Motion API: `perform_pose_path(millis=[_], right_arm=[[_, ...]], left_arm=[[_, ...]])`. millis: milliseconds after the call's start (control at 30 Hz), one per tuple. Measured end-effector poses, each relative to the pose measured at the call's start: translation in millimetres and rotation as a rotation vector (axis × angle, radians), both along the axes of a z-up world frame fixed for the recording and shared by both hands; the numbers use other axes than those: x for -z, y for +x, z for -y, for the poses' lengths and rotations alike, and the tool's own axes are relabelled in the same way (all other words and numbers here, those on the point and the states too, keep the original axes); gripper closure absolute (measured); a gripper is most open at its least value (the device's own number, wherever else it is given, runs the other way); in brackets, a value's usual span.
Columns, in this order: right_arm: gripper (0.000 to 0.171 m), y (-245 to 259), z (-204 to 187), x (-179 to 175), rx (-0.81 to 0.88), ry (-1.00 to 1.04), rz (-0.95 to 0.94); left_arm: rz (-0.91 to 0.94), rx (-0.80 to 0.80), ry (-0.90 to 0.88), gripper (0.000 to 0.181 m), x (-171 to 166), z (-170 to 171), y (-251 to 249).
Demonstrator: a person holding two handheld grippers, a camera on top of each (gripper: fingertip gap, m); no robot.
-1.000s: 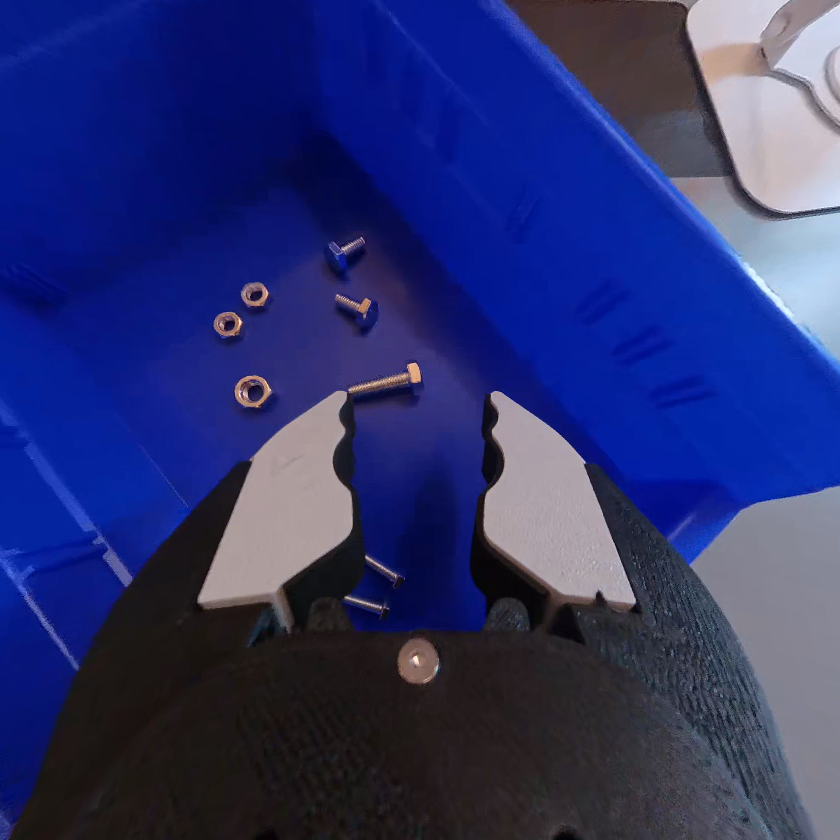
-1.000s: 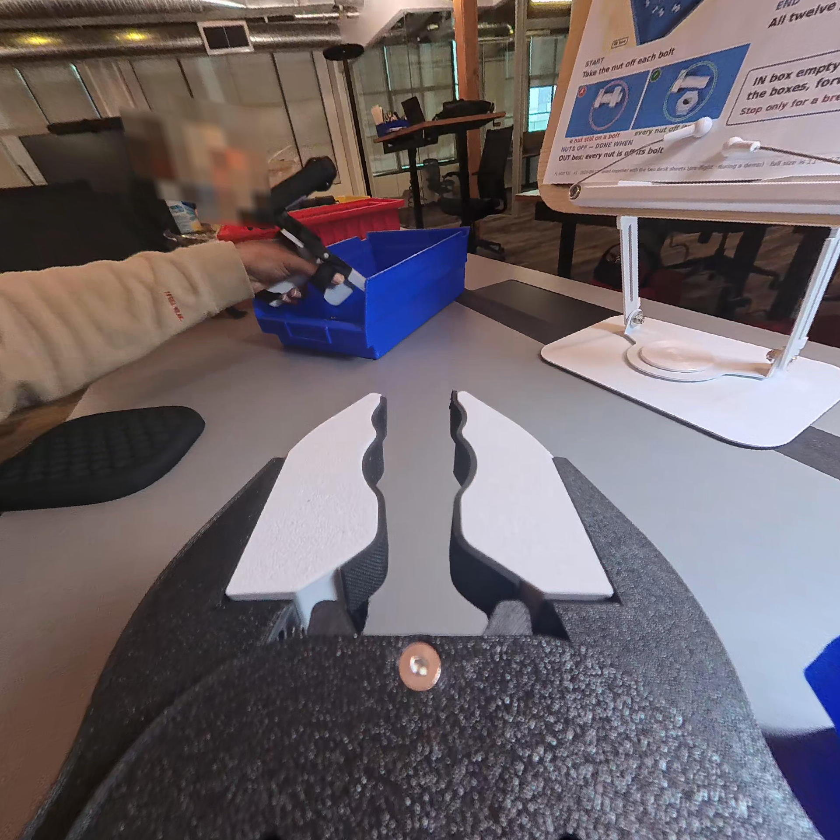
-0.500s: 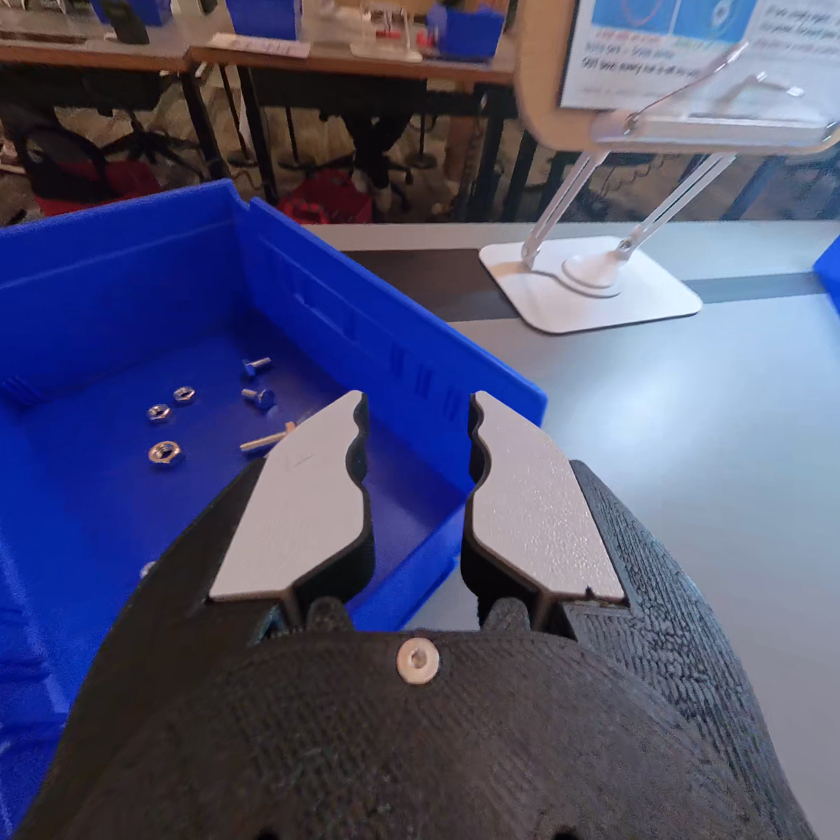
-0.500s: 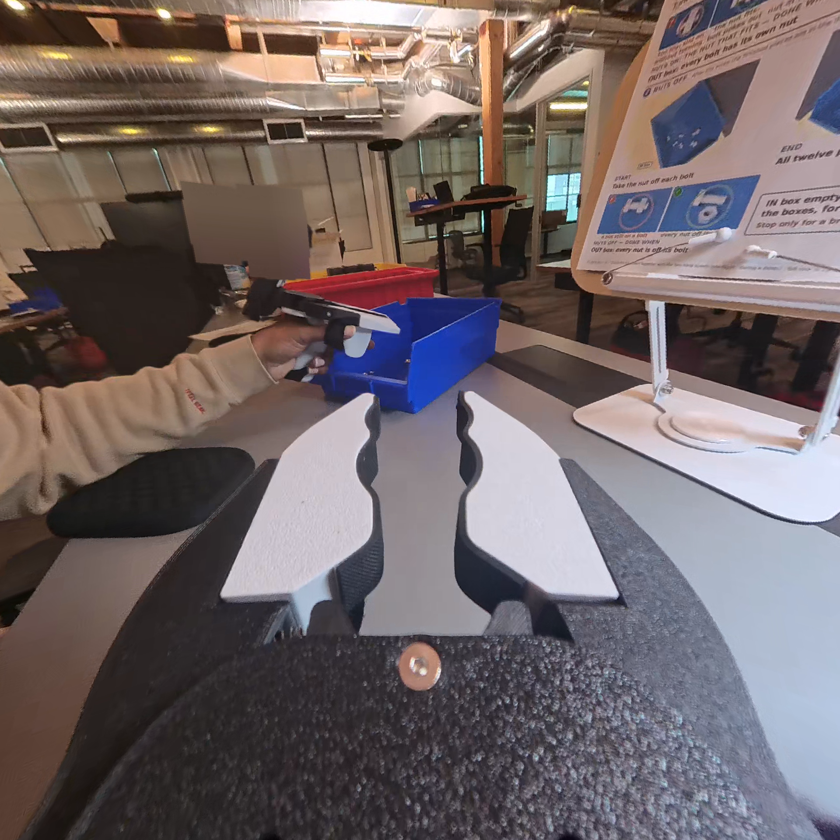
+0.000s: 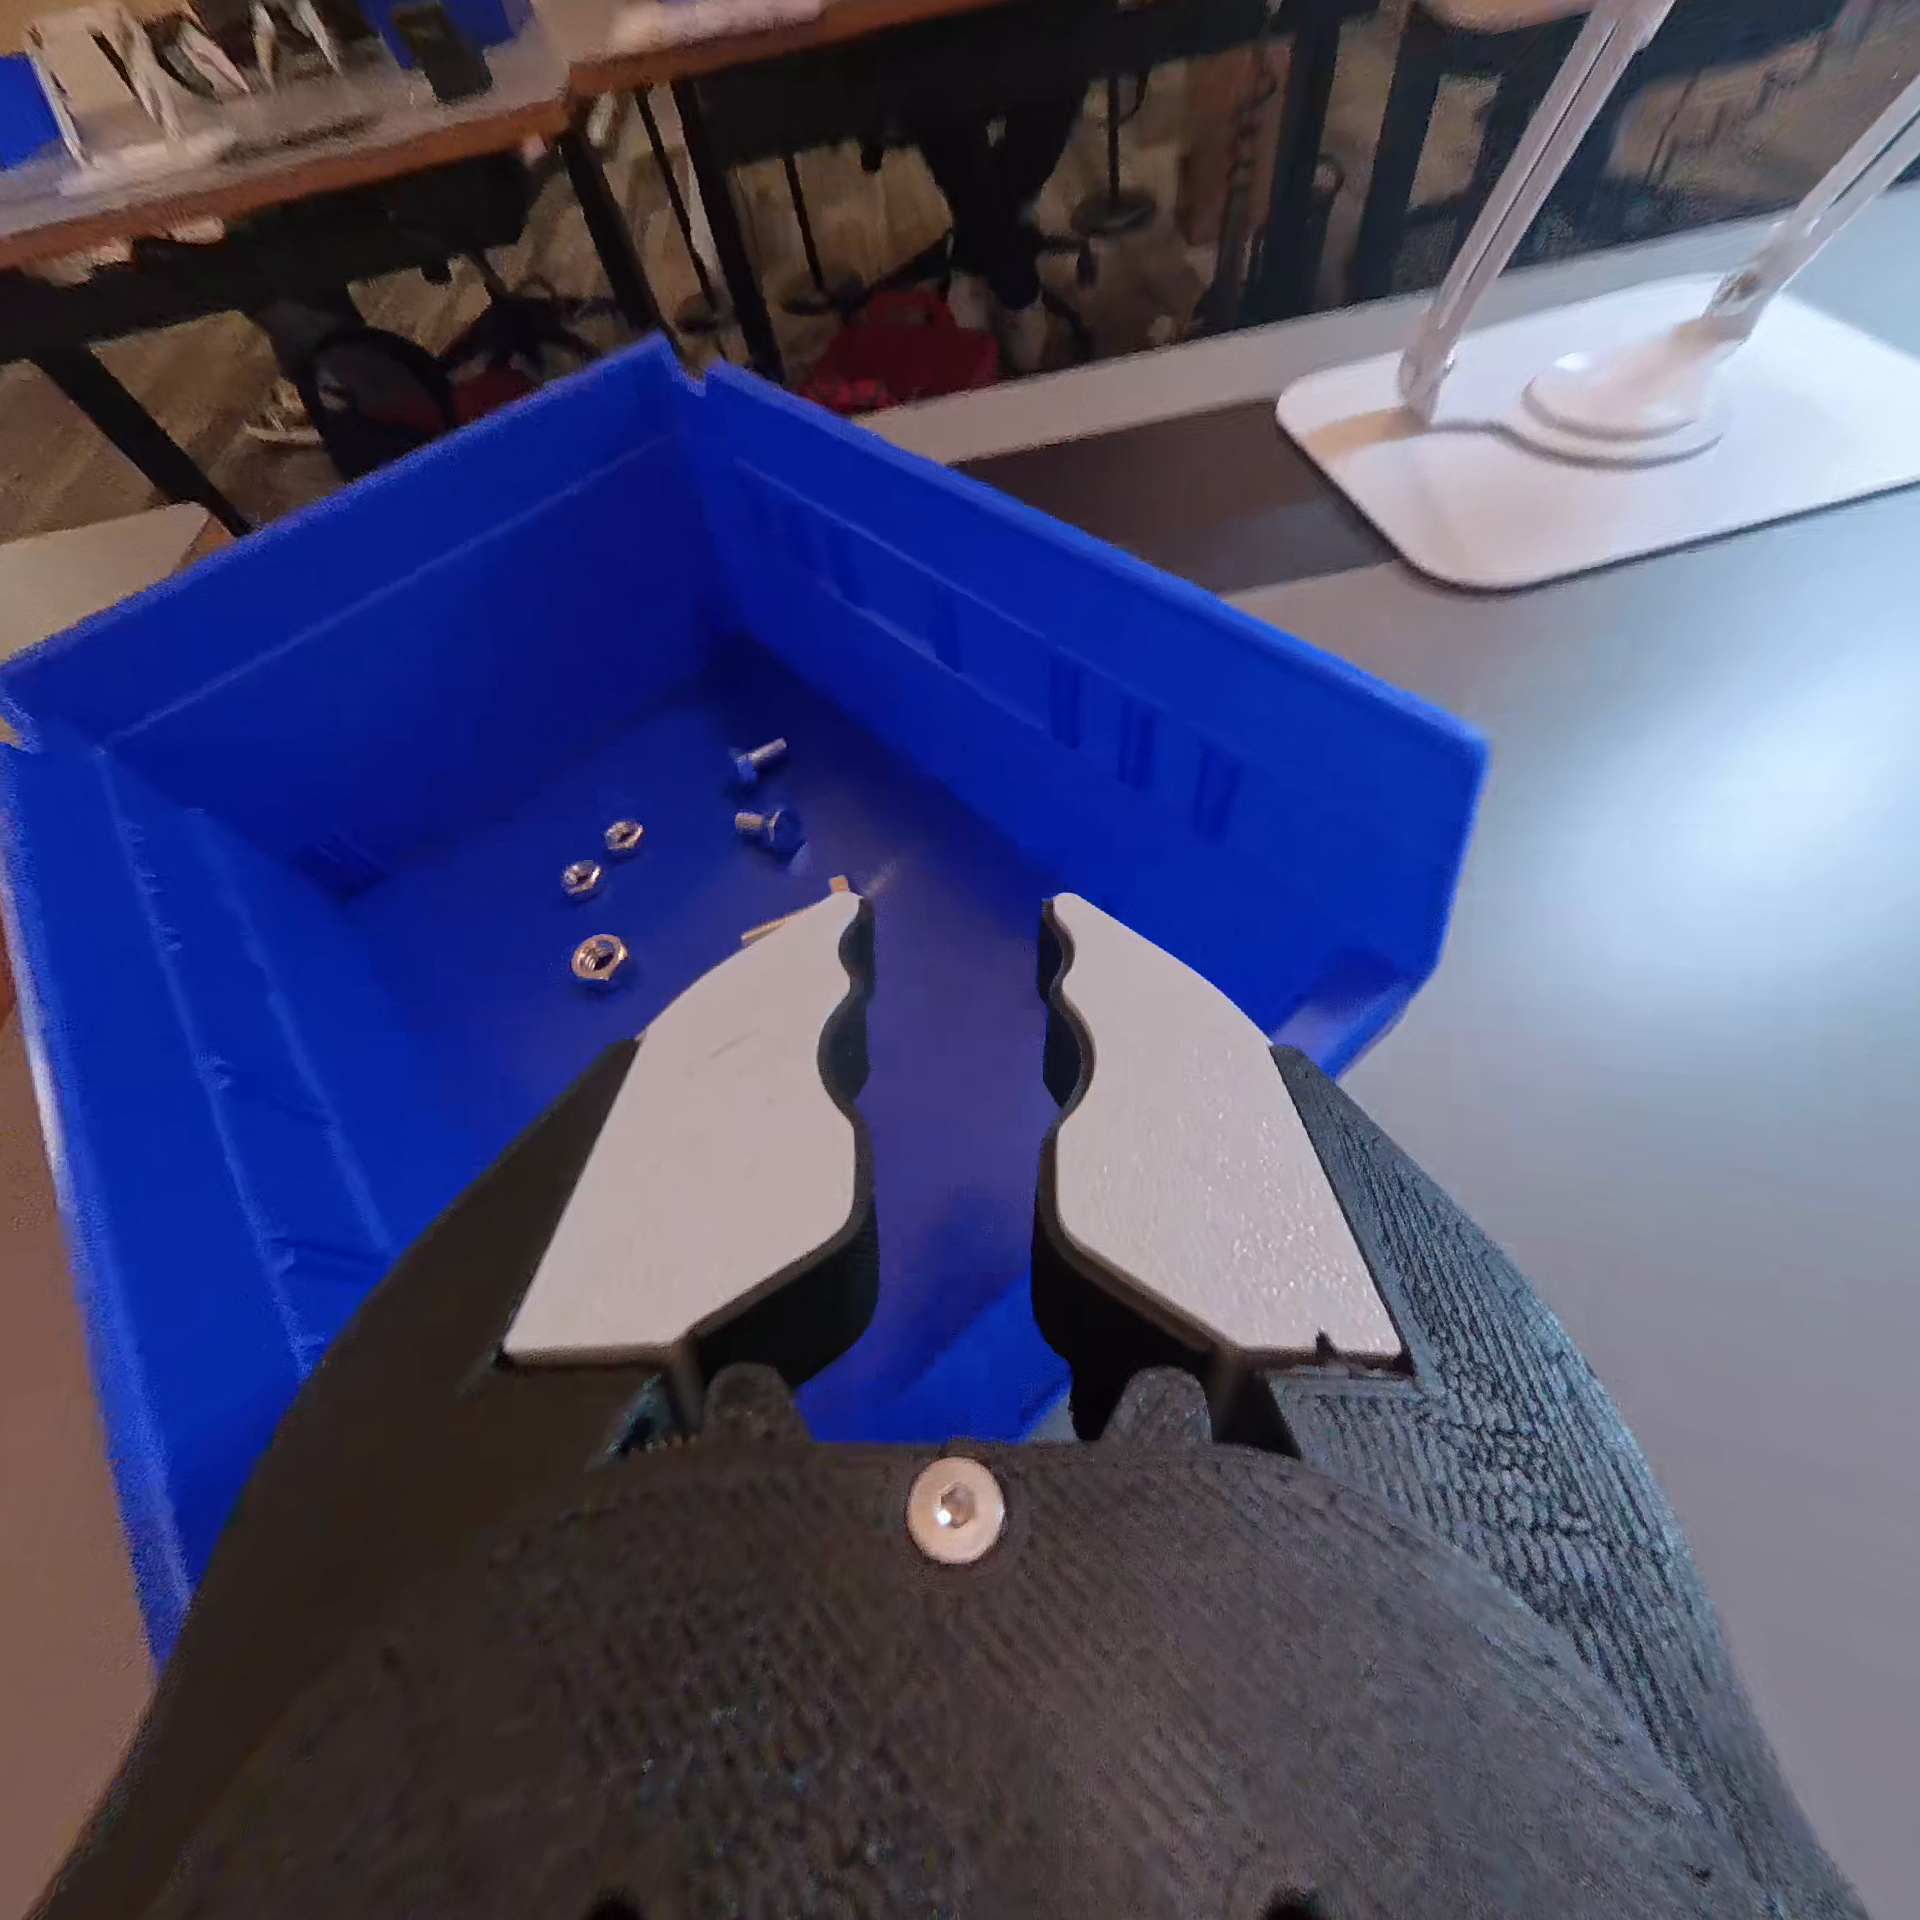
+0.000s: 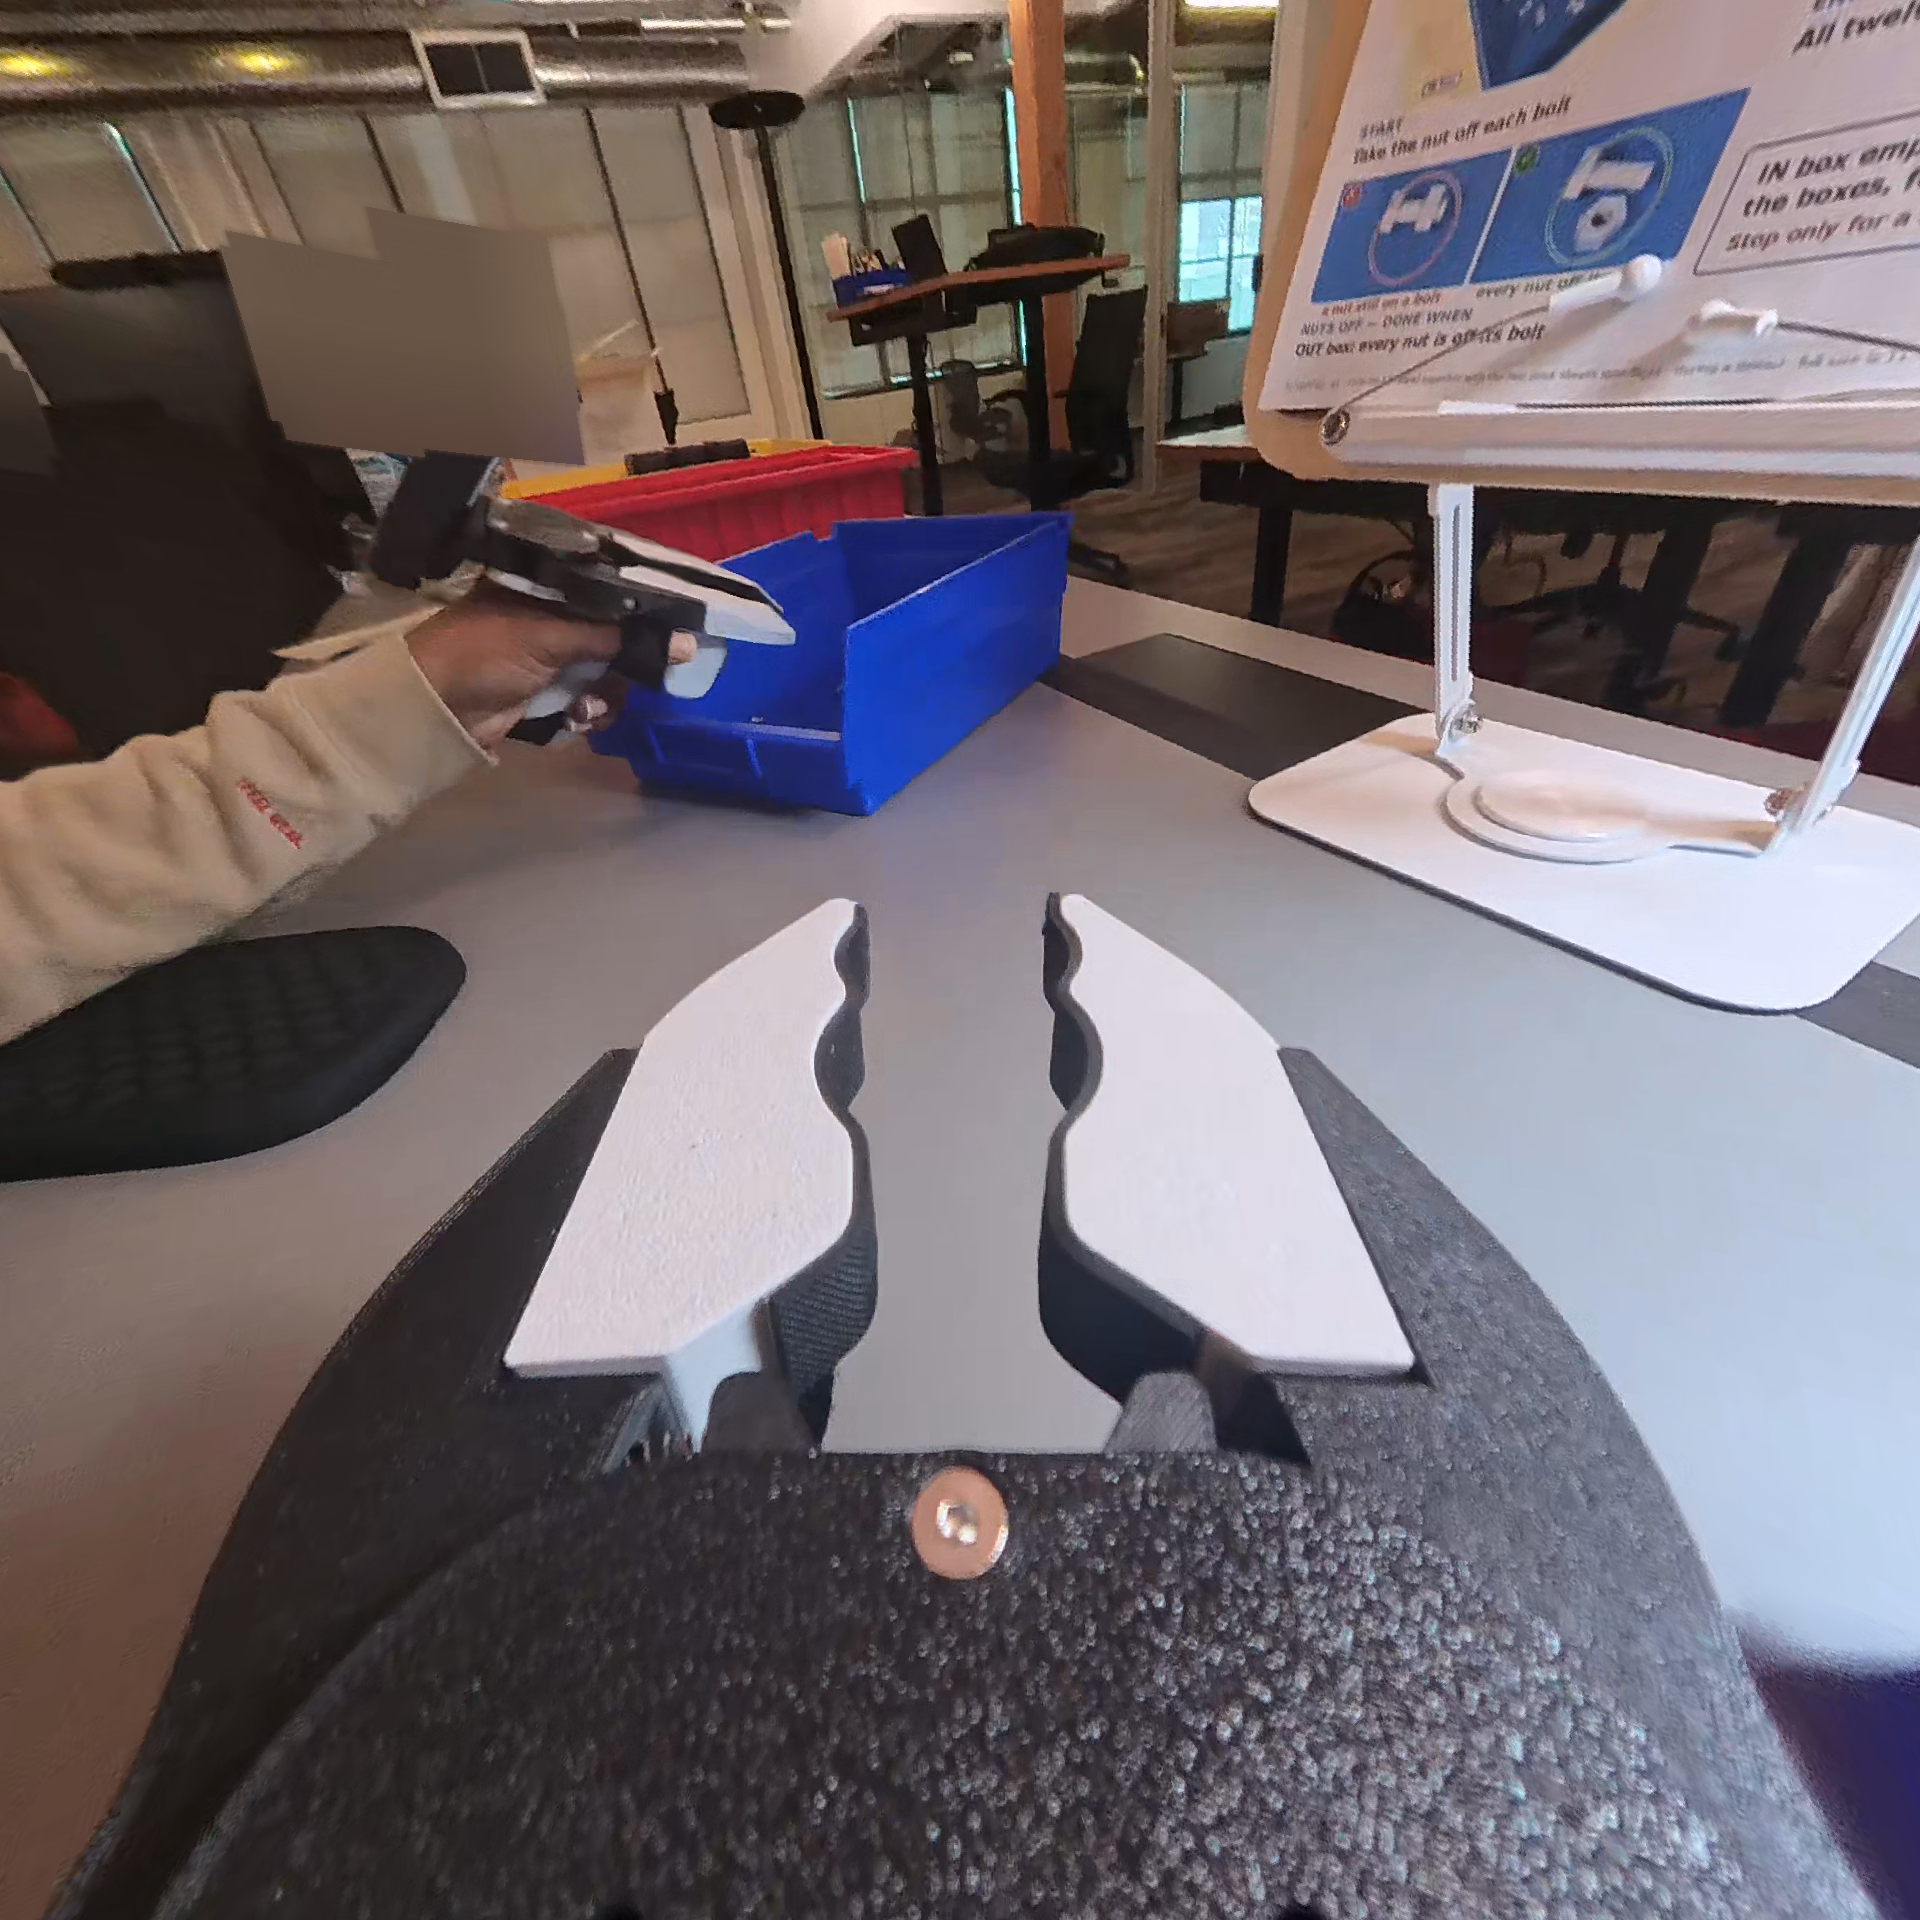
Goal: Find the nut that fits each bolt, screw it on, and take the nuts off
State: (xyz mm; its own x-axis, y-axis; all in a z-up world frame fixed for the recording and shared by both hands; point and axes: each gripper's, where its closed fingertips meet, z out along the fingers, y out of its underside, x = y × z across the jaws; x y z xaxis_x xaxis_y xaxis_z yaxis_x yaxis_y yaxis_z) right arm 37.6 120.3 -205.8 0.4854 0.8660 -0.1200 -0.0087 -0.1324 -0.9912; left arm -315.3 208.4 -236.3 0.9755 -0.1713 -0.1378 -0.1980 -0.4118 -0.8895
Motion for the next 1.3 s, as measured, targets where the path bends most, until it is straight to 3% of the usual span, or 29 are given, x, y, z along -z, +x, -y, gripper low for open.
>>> perform_pose_path(millis=[267, 367, 467, 567, 667, 767, 867, 967, 1100, 1200, 1300], right_arm=[[0.14, -4, 2, 11, -0.017, -0.017, 0.039], [0.141, -1, -1, 13, -0.003, -0.018, 0.051], [0.141, 0, -2, 15, -0.011, -0.048, 0.032], [0.142, -2, -3, 18, -0.022, -0.065, 0.035], [0.142, -7, 2, 21, -0.045, -0.07, 0.049], [0.143, -9, 4, 25, -0.053, -0.052, 0.086], [0.144, -10, 5, 27, -0.049, -0.046, 0.102], [0.144, -9, 3, 26, -0.027, -0.017, 0.123], [0.144, -13, -2, 22, 0.006, 0.046, 0.165], [0.142, -23, -1, 20, 0.016, 0.105, 0.208], [0.139, -37, 8, 22, 0.006, 0.202, 0.303]], left_arm=[[-0.167, -0.008, -0.483, 0.141, 75, -47, -49], [-0.357, 0.033, -0.551, 0.145, 77, -55, -64], [-0.518, 0.201, -0.649, 0.146, 79, -56, -65], [-0.529, 0.329, -0.732, 0.148, 81, -58, -62], [-0.46, 0.426, -0.79, 0.162, 85, -56, -54], [-0.374, 0.423, -0.844, 0.167, 86, -52, -49], [-0.419, 0.42, -0.812, 0.17, 81, -48, -46], [-0.371, 0.433, -0.637, 0.17, 43, -41, -20], [-0.374, 0.582, -0.482, 0.171, -13, 4, 49], [-0.346, 0.783, -0.478, 0.171, -23, 52, 125], [-0.284, 0.975, -0.565, 0.171, -10, 94, 194]])
